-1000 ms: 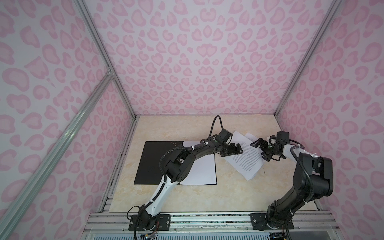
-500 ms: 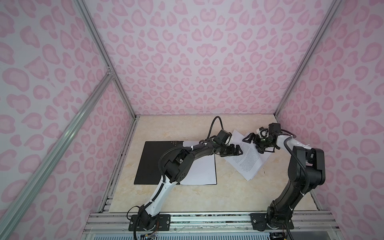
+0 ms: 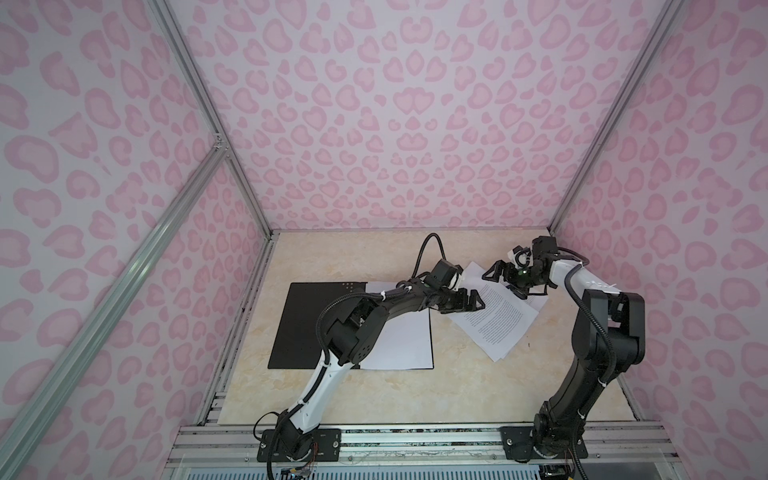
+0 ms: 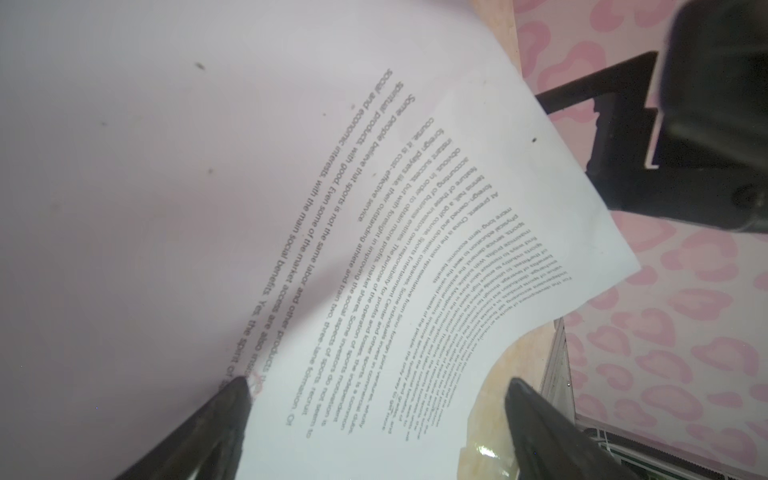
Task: Put the files into the folder
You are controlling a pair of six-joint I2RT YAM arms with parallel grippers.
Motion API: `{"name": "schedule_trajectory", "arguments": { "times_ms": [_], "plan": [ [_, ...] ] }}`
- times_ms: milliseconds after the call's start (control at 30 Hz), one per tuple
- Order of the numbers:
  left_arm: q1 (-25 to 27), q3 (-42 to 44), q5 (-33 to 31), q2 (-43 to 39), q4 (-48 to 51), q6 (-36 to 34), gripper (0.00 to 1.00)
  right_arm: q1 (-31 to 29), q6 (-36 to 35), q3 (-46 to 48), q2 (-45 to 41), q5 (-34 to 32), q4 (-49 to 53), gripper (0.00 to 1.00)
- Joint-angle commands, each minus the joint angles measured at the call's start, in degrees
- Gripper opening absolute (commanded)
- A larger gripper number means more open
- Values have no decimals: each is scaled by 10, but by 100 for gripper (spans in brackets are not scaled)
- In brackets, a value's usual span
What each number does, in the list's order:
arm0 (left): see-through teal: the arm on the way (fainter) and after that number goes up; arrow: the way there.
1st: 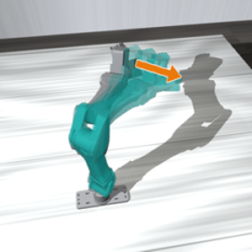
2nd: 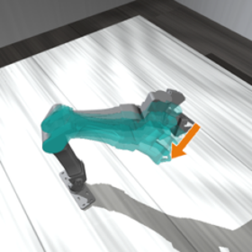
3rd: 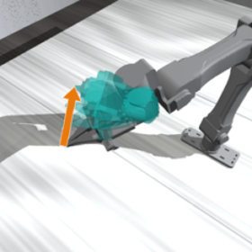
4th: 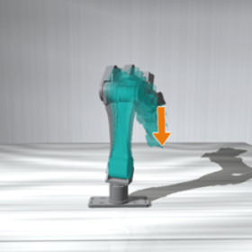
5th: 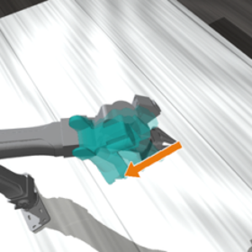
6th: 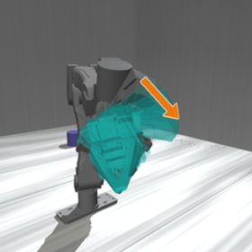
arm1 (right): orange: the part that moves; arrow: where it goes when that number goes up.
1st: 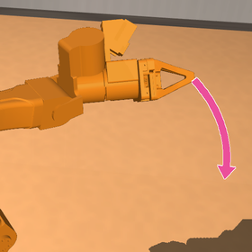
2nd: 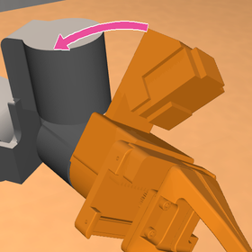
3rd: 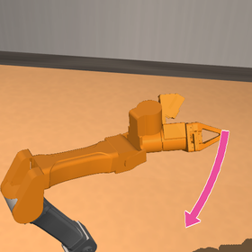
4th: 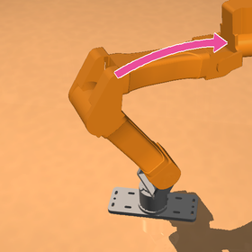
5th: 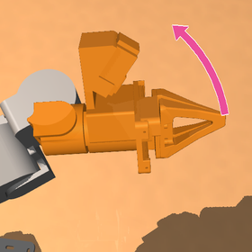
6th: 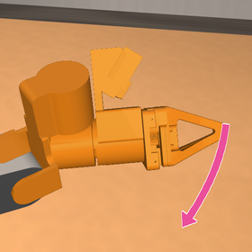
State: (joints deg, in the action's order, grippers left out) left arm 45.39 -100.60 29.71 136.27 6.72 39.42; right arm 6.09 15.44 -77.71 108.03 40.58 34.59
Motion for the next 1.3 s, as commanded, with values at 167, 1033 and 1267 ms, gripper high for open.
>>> {"name": "schedule_trajectory", "arguments": {
  "times_ms": [167, 1033, 1267],
  "plan": [
    [-11, 26, -79, 13, 135, 5, 98, -9, -23, -3, 21, -21, 35, 91],
    [-15, 30, -64, 10, 128, 11, 98, 5, -29, 1, 10, -77, 45, 30],
    [-15, 25, -57, 6, 124, 13, 98, 1, -30, 3, 5, -89, 48, 14]
  ]
}}
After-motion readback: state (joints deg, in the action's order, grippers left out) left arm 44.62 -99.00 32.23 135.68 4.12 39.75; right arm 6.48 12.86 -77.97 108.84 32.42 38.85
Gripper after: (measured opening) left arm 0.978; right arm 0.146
